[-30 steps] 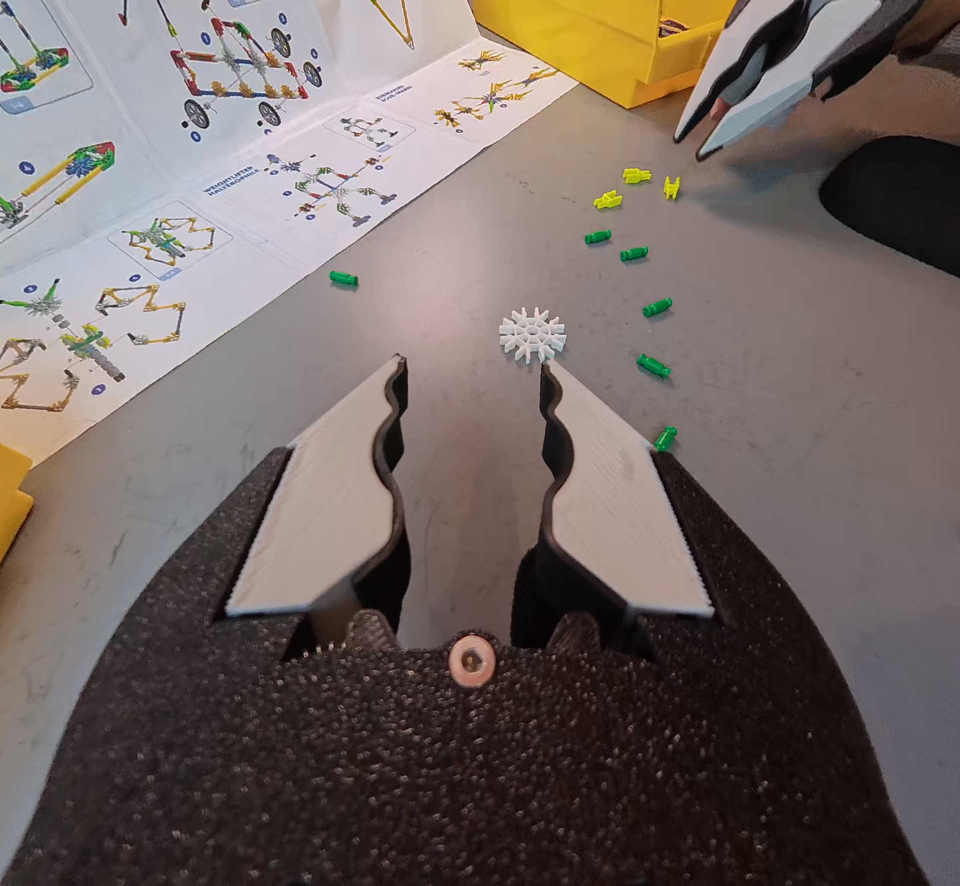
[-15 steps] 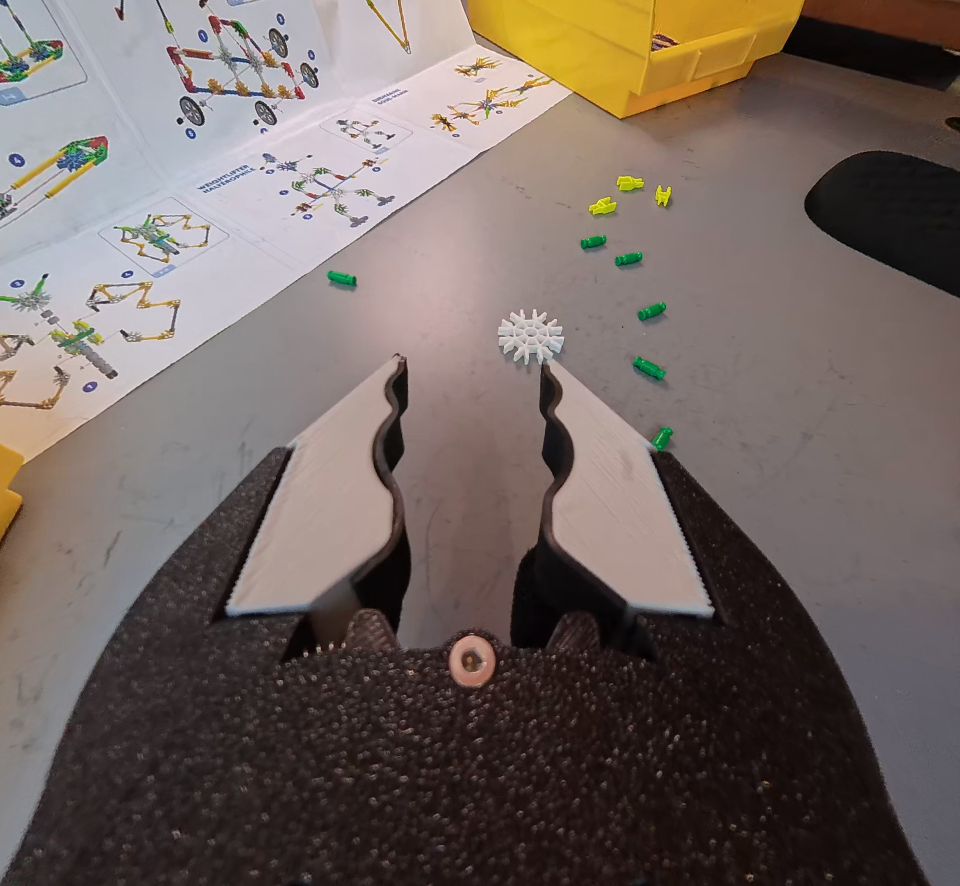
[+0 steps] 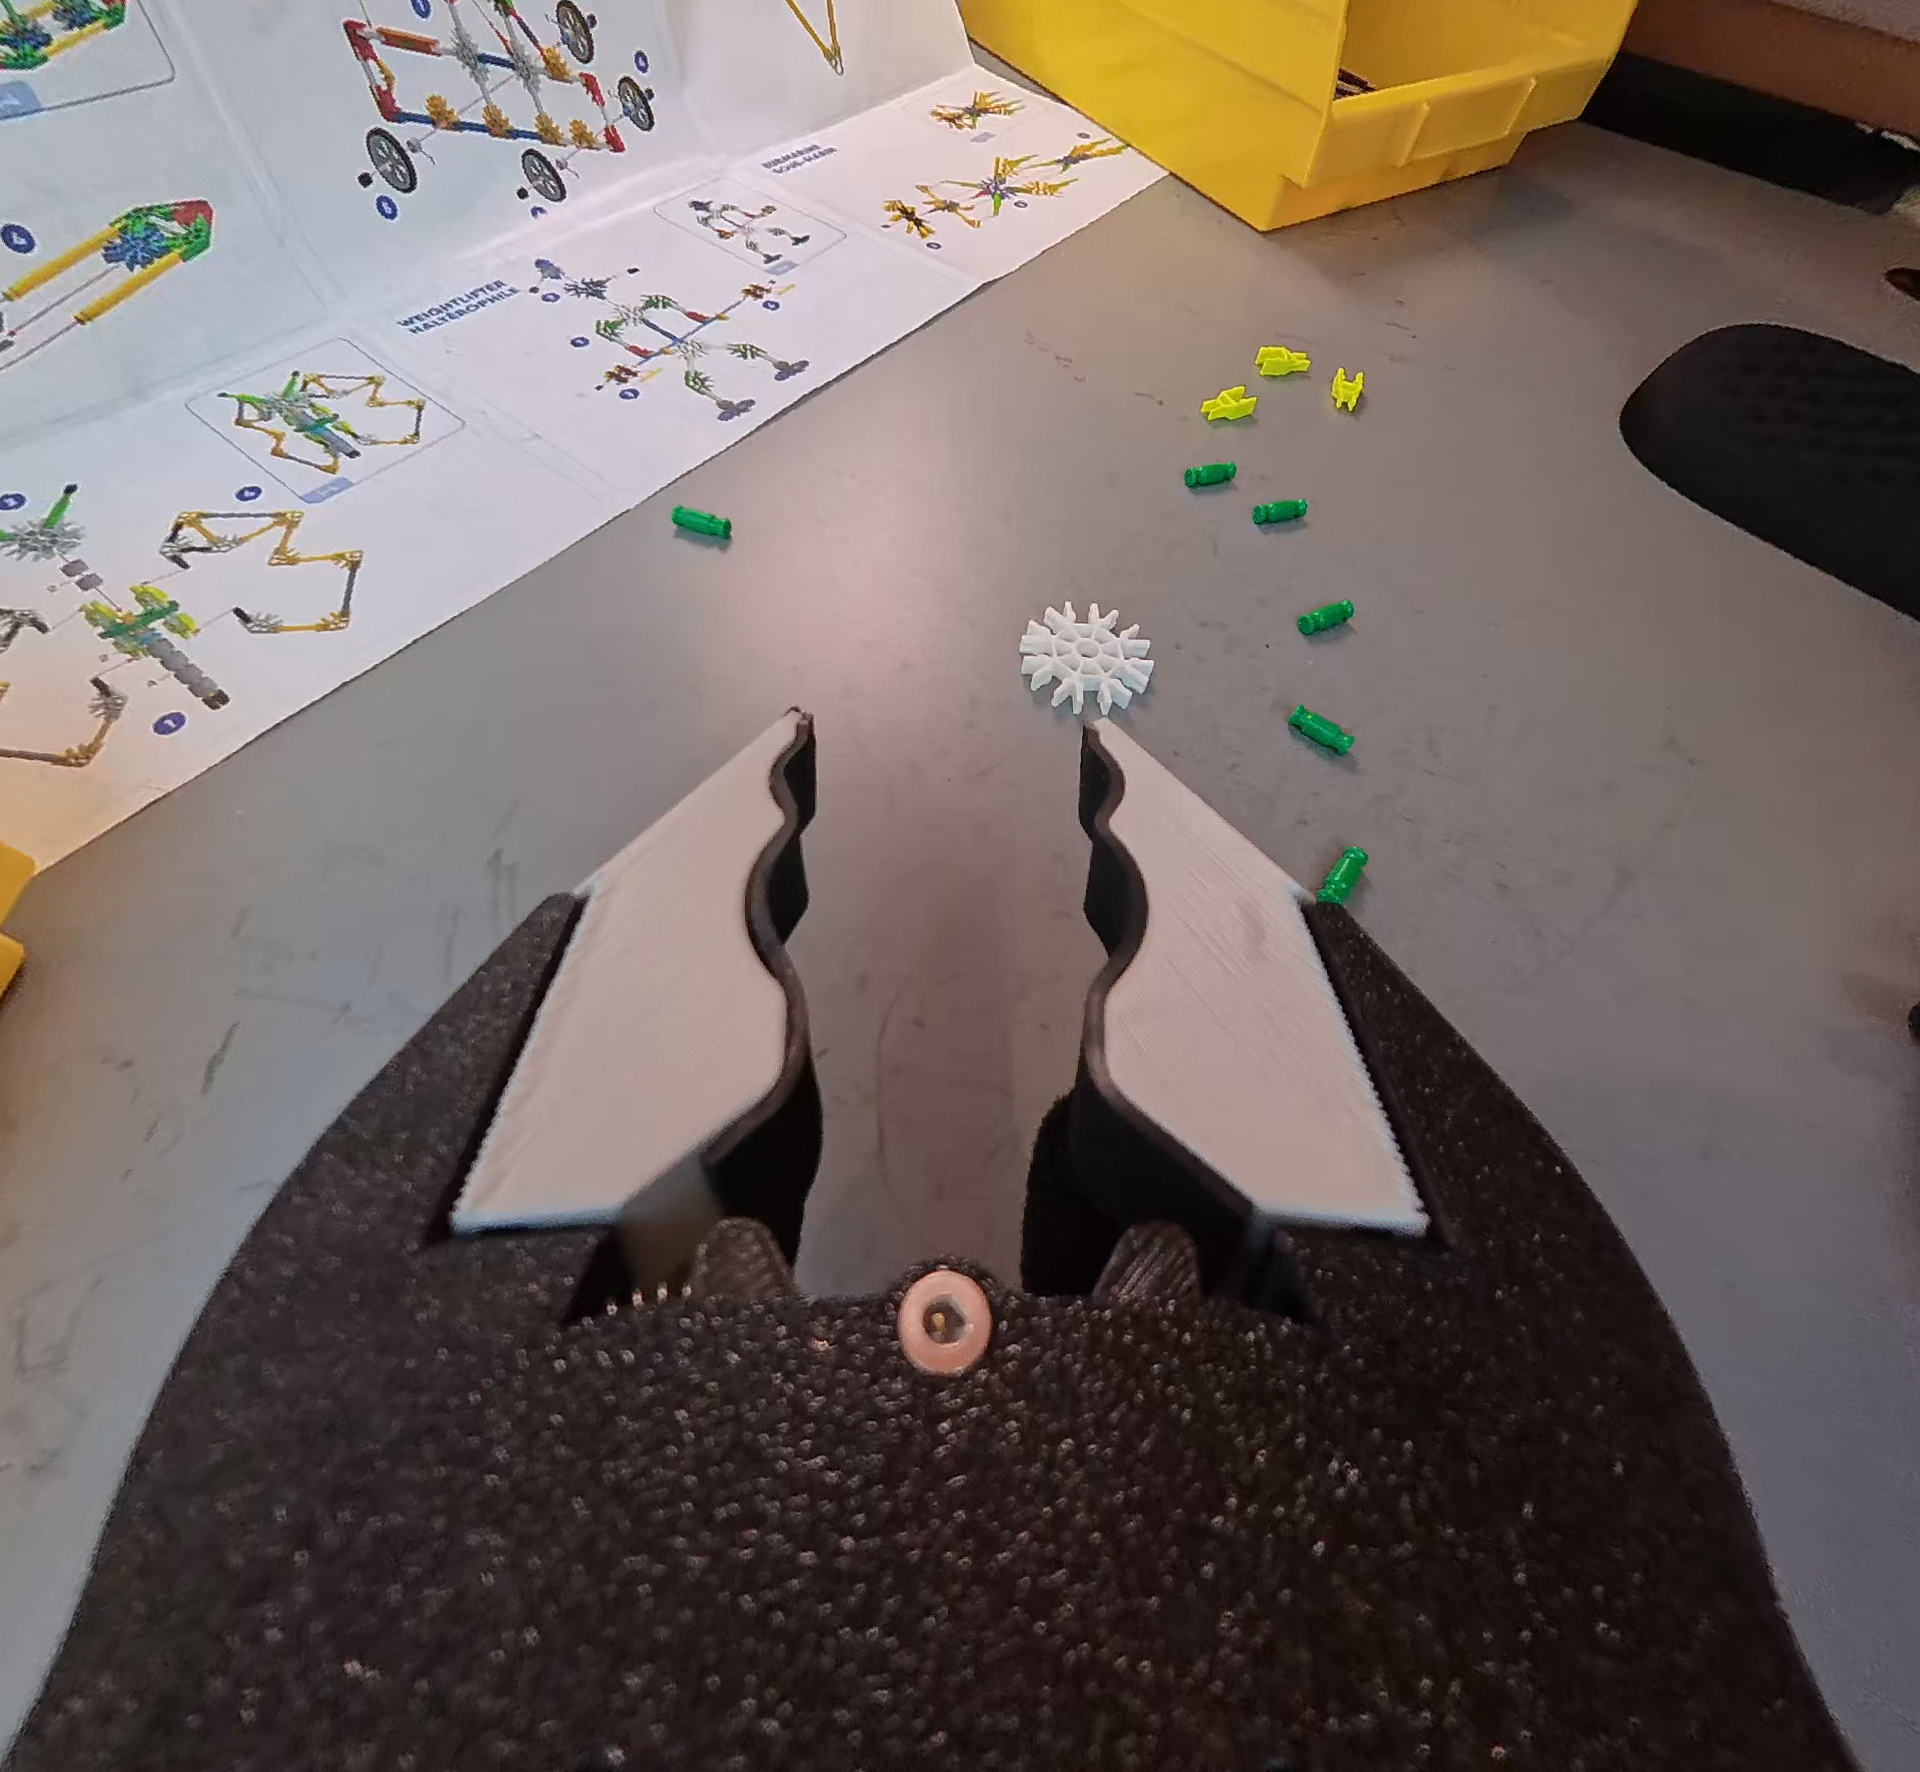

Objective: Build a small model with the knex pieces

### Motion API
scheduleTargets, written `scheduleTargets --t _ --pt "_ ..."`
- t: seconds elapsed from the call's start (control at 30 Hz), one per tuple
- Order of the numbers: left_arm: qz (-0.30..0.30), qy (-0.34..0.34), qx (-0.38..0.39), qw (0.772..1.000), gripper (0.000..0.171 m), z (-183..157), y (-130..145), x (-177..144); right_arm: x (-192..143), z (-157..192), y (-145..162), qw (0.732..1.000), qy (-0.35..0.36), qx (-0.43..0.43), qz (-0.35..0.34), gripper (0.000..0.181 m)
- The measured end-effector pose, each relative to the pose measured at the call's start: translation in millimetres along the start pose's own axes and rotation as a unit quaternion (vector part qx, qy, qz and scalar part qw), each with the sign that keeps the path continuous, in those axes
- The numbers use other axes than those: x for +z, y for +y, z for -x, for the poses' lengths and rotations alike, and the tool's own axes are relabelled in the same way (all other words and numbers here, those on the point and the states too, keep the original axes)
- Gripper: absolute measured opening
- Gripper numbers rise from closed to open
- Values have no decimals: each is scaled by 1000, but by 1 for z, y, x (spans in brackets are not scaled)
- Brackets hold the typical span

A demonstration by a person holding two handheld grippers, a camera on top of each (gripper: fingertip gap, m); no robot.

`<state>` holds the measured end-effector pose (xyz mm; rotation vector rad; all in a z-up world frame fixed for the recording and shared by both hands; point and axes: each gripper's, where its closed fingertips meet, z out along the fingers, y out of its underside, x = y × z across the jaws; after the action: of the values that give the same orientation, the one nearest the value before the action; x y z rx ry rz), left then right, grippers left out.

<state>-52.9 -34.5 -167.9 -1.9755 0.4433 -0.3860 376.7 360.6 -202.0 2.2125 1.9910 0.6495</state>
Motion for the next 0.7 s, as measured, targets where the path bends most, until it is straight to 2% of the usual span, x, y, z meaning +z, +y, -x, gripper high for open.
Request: scheduleTargets --t 0.1,0.2,0.3,0.43,0.63,0.7 --pt "4 4 -1 1000 51 0 2 1 0 3 -2 1000 -18 0 -10 14" --pt "7 8 -3 1000 51 -1 4 3 -11 11 -20 996 -56 18 -74 15" --pt "9 9 -3 1000 51 -2 4 3 -18 4 -27 992 -51 44 -106 15" --pt "11 7 -1 1000 51 -2 5 4 -18 -3 -21 991 -46 74 -97 16" --pt "14 8 -1 1000 51 -2 6 4 -17 12 -24 991 -70 56 -101 15" --pt "15 8 1 1000 51 -3 7 5 -13 15 -21 993 -66 49 -88 5"
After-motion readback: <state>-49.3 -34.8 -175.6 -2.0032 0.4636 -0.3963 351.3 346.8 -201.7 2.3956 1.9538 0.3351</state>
